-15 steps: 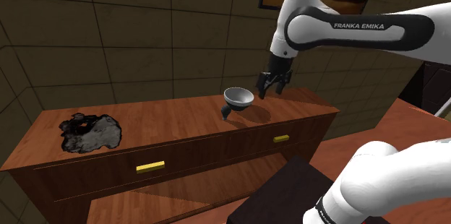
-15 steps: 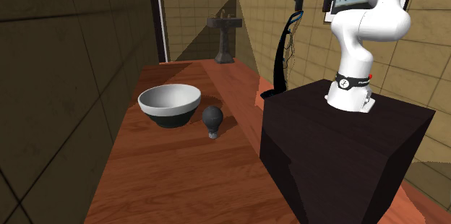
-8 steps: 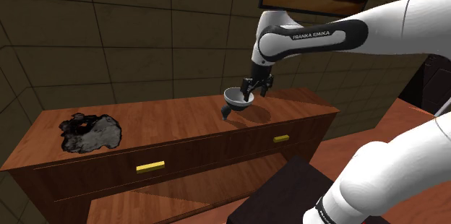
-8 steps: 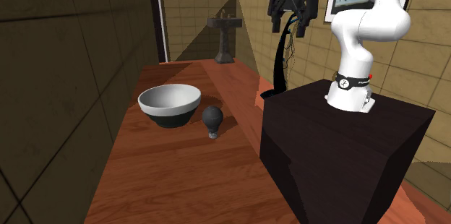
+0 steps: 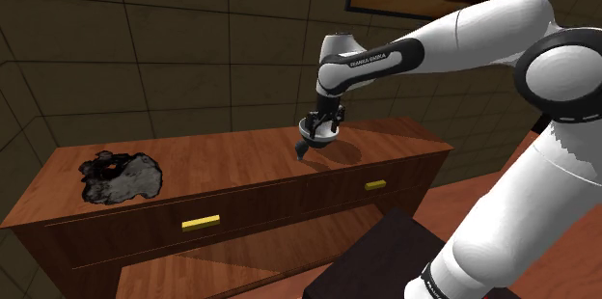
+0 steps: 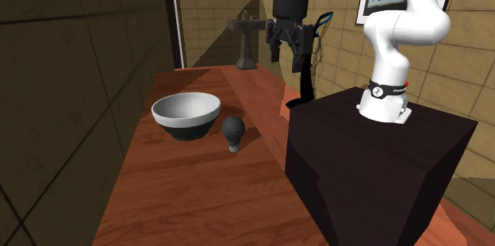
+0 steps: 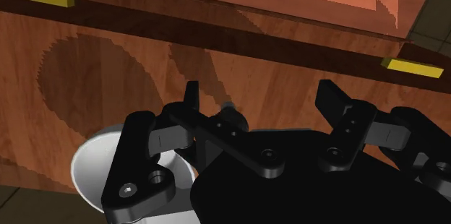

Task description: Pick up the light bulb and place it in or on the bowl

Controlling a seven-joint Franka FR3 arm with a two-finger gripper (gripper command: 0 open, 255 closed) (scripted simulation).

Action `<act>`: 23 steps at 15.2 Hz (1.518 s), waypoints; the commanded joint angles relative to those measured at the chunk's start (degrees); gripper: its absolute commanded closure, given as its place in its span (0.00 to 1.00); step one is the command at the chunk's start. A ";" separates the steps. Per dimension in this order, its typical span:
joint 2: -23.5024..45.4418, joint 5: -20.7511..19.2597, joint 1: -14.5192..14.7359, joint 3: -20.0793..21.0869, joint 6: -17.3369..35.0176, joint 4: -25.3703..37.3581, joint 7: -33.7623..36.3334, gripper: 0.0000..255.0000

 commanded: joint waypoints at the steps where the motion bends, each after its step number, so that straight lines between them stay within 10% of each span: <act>1: 5.31 -0.40 -0.20 -0.17 1.65 3.48 0.21 0.00; 12: 29.25 -1.79 -0.93 -1.21 4.23 23.92 0.97 0.00; 23: 32.20 -1.91 -1.17 -1.34 8.91 22.21 1.05 0.00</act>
